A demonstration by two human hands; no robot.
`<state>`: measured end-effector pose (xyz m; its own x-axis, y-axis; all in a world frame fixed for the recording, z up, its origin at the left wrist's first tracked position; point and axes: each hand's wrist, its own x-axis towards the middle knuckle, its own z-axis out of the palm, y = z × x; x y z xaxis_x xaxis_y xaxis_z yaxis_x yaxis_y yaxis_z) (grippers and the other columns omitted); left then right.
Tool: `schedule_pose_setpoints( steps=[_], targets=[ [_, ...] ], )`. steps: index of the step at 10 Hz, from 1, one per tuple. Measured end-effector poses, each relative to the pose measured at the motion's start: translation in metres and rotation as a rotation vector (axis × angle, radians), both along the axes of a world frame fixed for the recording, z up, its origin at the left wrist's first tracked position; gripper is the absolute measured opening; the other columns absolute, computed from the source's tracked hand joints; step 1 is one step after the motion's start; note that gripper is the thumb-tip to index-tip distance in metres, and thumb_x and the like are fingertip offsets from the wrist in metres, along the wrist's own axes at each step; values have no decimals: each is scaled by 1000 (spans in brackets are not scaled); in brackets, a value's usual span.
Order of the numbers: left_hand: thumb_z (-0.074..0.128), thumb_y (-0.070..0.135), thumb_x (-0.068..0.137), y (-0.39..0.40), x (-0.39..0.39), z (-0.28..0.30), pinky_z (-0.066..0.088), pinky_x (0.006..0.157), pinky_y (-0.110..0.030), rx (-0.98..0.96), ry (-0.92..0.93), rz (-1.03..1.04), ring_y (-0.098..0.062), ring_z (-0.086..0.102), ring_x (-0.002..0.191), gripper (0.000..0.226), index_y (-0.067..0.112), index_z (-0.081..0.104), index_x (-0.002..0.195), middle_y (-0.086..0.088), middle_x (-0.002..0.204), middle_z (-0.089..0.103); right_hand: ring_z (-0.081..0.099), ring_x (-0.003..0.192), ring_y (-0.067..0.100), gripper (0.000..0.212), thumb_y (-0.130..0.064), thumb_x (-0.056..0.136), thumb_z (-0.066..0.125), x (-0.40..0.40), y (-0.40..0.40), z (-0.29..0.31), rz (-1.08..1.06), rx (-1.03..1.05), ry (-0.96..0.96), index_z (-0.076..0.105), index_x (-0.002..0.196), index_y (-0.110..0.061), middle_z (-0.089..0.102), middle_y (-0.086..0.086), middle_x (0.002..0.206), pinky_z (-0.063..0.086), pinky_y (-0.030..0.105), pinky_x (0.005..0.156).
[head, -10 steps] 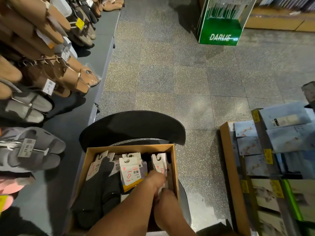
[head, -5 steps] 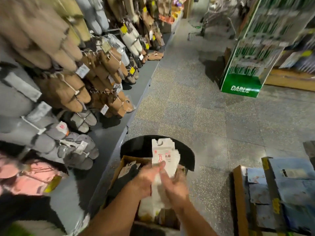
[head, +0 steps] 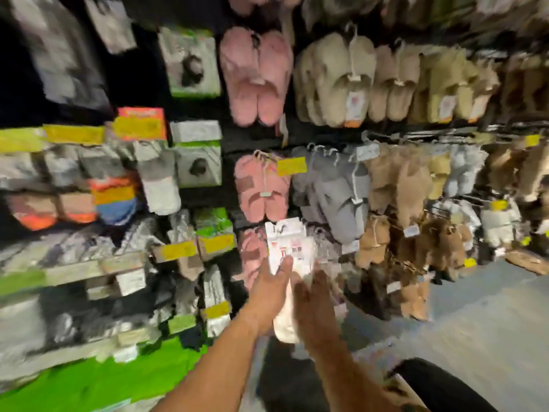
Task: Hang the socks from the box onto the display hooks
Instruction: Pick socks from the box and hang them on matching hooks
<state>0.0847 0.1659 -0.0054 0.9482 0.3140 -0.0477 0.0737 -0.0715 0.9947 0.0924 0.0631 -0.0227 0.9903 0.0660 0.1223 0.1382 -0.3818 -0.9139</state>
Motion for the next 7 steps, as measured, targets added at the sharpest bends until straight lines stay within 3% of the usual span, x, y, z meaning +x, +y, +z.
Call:
schedule_pose_setpoints(
  steps=[1, 2, 3, 4, 5, 6, 7],
  targets=[
    [59, 76, 74, 98, -25, -2, 45, 106, -35, -89, -80, 258, -12, 63, 118, 71, 31, 56, 129, 5, 128, 67, 56, 112, -4, 34, -13, 98, 58, -23, 100, 18, 176, 174, -76, 51, 132, -10, 59, -8, 112, 39, 11, 96],
    [58, 80, 78, 150, -65, 20, 43, 108, -35, -64, -126, 323, -9, 61, 119, 70, 33, 57, 130, 15, 126, 66, 53, 107, -3, 40, -23, 95, 63, -40, 163, 21, 171, 122, -181, 53, 133, -12, 61, -3, 121, 26, -5, 84],
    [53, 69, 91, 223, -99, 19, 40, 110, -32, -75, -67, 379, -10, 56, 122, 53, 27, 56, 124, 12, 127, 61, 63, 105, 14, 46, -41, 95, 59, -59, 248, 20, 233, 178, -132, 54, 134, -16, 67, 4, 121, 39, 10, 79],
    [52, 60, 97, 267, -107, 17, 34, 115, -36, -6, -97, 385, -17, 50, 133, 58, 20, 53, 139, 3, 140, 55, 62, 110, 22, 43, -34, 99, 57, -71, 294, 24, 173, 164, -123, 50, 139, -20, 61, 0, 116, 33, 13, 79],
    [53, 38, 103, 312, -93, 22, 41, 79, -10, 123, -89, 330, 6, 62, 95, 13, 26, 57, 106, 14, 105, 63, 52, 91, 10, 25, -31, 102, 51, -62, 320, 45, 255, 134, -136, 51, 126, -25, 52, -10, 100, 39, 17, 74],
    [57, 45, 99, 329, -80, 22, 46, 102, -28, 135, -148, 269, 8, 61, 109, 27, 29, 61, 121, 17, 116, 68, 51, 67, -16, 18, -20, 89, 69, -45, 332, 55, 57, 233, -190, 53, 86, -13, 51, -8, 75, 35, 1, 60],
    [53, 47, 100, 330, -69, 20, 44, 99, -25, 78, -181, 237, 8, 59, 113, 28, 35, 58, 125, 22, 119, 66, 49, 63, -19, 29, -15, 86, 74, -38, 336, 65, 45, 268, -132, 46, 78, -15, 47, -8, 71, 35, 1, 59]
  ],
)
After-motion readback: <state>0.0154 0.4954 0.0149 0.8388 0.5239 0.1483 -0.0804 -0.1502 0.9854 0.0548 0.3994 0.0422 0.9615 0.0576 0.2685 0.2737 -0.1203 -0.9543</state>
